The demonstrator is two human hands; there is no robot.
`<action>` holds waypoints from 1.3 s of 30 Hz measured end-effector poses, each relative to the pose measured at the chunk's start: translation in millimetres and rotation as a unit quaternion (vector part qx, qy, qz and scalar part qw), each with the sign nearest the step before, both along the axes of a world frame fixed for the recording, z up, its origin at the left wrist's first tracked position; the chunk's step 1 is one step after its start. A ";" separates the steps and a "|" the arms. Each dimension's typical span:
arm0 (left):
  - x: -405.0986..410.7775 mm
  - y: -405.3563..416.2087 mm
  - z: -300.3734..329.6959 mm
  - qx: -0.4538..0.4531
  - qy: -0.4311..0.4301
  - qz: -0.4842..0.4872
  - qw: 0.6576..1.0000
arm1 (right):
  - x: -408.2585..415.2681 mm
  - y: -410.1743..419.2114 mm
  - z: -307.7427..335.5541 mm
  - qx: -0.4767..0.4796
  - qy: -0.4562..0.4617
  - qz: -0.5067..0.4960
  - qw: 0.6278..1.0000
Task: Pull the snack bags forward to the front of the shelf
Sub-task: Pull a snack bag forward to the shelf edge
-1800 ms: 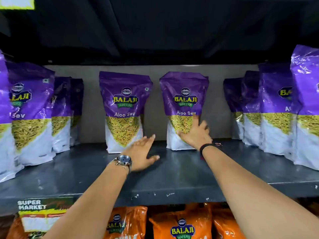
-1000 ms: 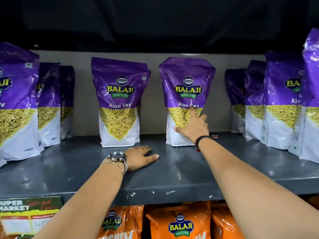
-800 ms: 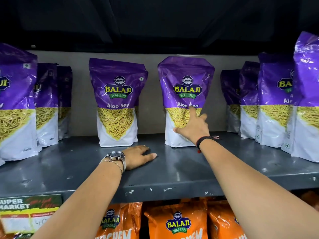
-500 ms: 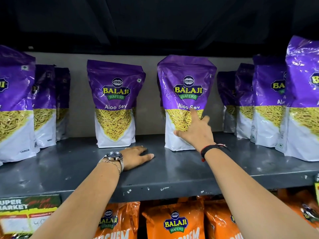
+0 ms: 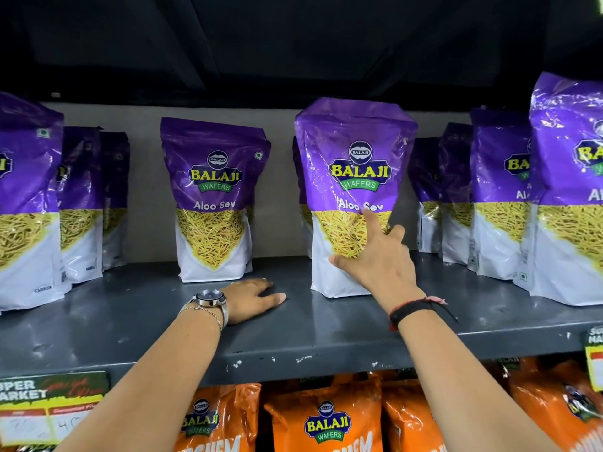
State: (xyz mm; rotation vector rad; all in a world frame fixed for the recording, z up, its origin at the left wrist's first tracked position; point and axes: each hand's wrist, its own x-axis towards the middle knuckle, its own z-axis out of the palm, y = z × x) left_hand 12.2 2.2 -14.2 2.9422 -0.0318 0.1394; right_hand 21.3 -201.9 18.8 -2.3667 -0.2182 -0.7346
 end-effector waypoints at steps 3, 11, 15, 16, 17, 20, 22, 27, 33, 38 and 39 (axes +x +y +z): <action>0.1 -0.4 0.1 0.001 -0.002 0.000 1.000 | -7.1 -3.3 -1.2 -0.008 -0.003 -0.013 1.000; -1.5 -2.3 0.7 -0.001 -0.004 0.001 1.000 | -26.9 -13.7 -4.5 -0.028 -0.014 -0.026 0.999; -2.5 -1.8 1.1 0.000 -0.003 -0.001 1.000 | -36.1 -16.5 -5.6 -0.028 -0.018 -0.028 0.999; -2.6 -1.9 1.1 0.000 -0.004 0.000 1.000 | -38.5 -17.5 -6.3 -0.028 -0.020 -0.029 0.999; -2.6 -2.1 1.1 0.000 -0.005 0.000 1.000 | -40.4 -18.3 -6.6 -0.028 -0.021 -0.031 0.999; -2.8 -2.9 1.2 0.000 -0.008 0.001 1.000 | -45.5 -20.8 -7.5 -0.032 -0.026 -0.037 0.998; -2.7 -3.2 1.2 -0.001 -0.009 0.001 1.000 | -48.2 -21.8 -7.8 -0.035 -0.028 -0.041 0.998; -3.5 -3.9 1.2 -0.001 -0.011 0.002 1.000 | -53.4 -24.0 -8.9 -0.039 -0.027 -0.047 0.998; -4.9 -3.5 1.9 -0.003 -0.016 0.001 1.000 | -60.7 -28.2 -10.4 -0.039 -0.032 -0.046 0.998; -5.0 -3.7 1.5 -0.004 -0.017 0.001 1.000 | -66.3 -31.9 -10.5 -0.041 -0.038 -0.042 0.998; -4.9 -3.7 1.7 -0.004 -0.018 0.001 1.000 | -67.1 -32.5 -10.4 -0.041 -0.039 -0.042 0.998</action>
